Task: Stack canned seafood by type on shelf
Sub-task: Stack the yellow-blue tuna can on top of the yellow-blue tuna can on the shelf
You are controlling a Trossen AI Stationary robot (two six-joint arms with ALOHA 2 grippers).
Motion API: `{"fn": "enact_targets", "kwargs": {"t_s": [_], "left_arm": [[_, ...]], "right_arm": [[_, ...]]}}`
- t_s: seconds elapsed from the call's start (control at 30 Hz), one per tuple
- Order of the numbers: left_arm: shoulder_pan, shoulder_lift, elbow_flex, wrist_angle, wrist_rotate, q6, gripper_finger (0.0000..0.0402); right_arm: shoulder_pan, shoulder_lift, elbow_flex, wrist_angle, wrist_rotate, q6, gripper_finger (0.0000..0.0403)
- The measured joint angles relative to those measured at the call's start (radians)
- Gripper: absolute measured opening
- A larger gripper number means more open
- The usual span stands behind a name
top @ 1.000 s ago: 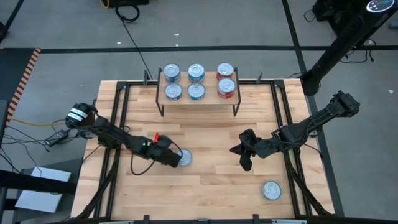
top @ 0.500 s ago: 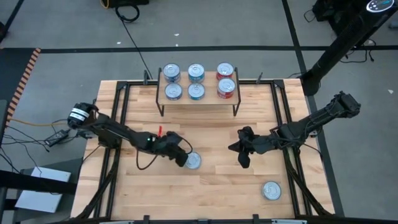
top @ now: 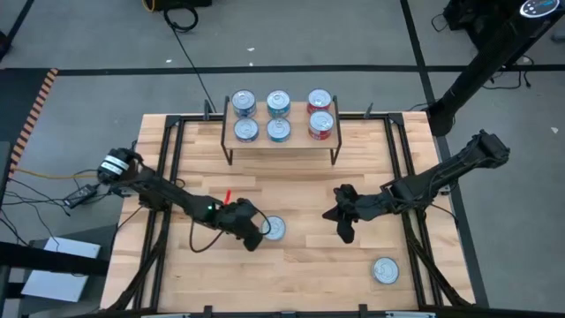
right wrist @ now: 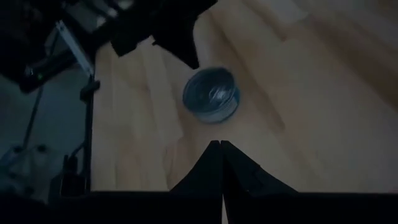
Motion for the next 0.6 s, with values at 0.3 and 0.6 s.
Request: {"fn": "enact_targets", "kwargs": {"t_s": [0.3,0.6], "left_arm": [[0.009,0.161,0.000,0.301,0.030,-0.026,0.0000],[0.018,0.273,0.067,0.380,0.023,-0.006,0.0001]], "right_arm": [[0.000,0.146,0.000,0.128,-0.047,-0.024,0.0028],[0.000,0.277,0.011,0.152,-0.046,0.064,0.0119]]}}
